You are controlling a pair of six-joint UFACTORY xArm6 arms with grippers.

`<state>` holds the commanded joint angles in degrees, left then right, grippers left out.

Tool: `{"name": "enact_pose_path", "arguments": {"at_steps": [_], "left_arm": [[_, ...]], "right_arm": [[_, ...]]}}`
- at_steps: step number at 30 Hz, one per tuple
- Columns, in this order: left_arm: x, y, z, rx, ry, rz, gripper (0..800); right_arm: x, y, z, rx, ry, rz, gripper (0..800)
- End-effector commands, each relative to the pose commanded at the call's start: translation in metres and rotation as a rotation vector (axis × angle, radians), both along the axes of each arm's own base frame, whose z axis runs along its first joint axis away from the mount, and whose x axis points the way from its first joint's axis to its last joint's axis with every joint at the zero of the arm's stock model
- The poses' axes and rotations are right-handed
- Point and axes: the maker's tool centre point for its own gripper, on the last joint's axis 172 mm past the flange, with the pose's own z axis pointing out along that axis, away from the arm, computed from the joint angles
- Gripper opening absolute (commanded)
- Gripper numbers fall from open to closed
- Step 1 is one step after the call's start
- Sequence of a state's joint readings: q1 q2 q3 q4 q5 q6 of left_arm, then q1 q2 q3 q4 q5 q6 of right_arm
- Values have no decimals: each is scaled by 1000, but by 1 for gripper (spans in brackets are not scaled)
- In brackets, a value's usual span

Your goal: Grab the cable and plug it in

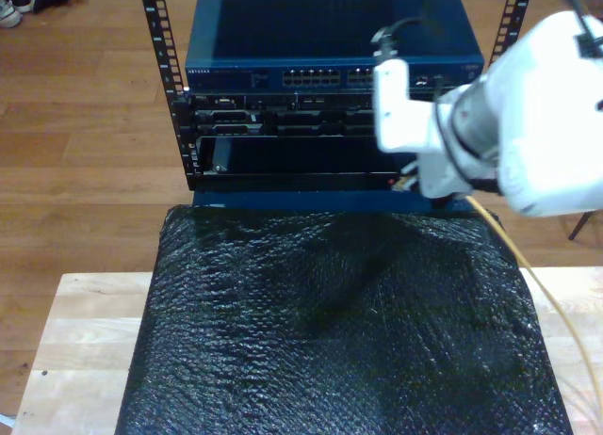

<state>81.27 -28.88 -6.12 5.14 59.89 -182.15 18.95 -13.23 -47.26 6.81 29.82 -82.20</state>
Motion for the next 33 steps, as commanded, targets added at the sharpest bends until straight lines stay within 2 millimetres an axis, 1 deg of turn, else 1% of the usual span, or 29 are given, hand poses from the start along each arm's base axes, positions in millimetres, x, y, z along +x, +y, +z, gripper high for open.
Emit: {"name": "enact_pose_path", "arguments": {"at_steps": [3, 5, 7, 11, 14, 16, 18, 22, 23, 27, 33], "left_arm": [[0, 0, 0, 0, 0, 0, 800], [0, 0, 0, 2, 0, 0, 800], [0, 0, 0, 0, 0, 0, 800], [0, 0, 0, 0, 0, 0, 800], [0, 0, 0, 0, 0, 0, 800], [0, 0, 0, 0, 0, 0, 800], [0, 0, 0, 0, 0, 0, 800], [0, 0, 0, 0, 0, 0, 800], [0, 0, 0, 0, 0, 0, 800], [0, 0, 0, 0, 0, 0, 800], [0, 0, 0, 0, 0, 0, 800]], "right_arm": [[13, 3, 13, 14, -55, -3, 0], [19, 4, 17, 23, -81, -9, 0], [23, 4, 17, 27, -102, -13, 0], [36, 3, 27, 19, -172, -4, 0], [43, 3, 24, 12, -191, -3, 0], [45, 6, 28, 21, -215, -2, 0], [43, 7, 25, 26, -233, -1, 0], [25, 24, 19, 31, -255, 42, 0], [23, 24, 19, 31, -260, 45, 0], [23, 25, 22, 35, -282, 48, 0], [31, 28, 40, 50, -376, 56, 0]]}}
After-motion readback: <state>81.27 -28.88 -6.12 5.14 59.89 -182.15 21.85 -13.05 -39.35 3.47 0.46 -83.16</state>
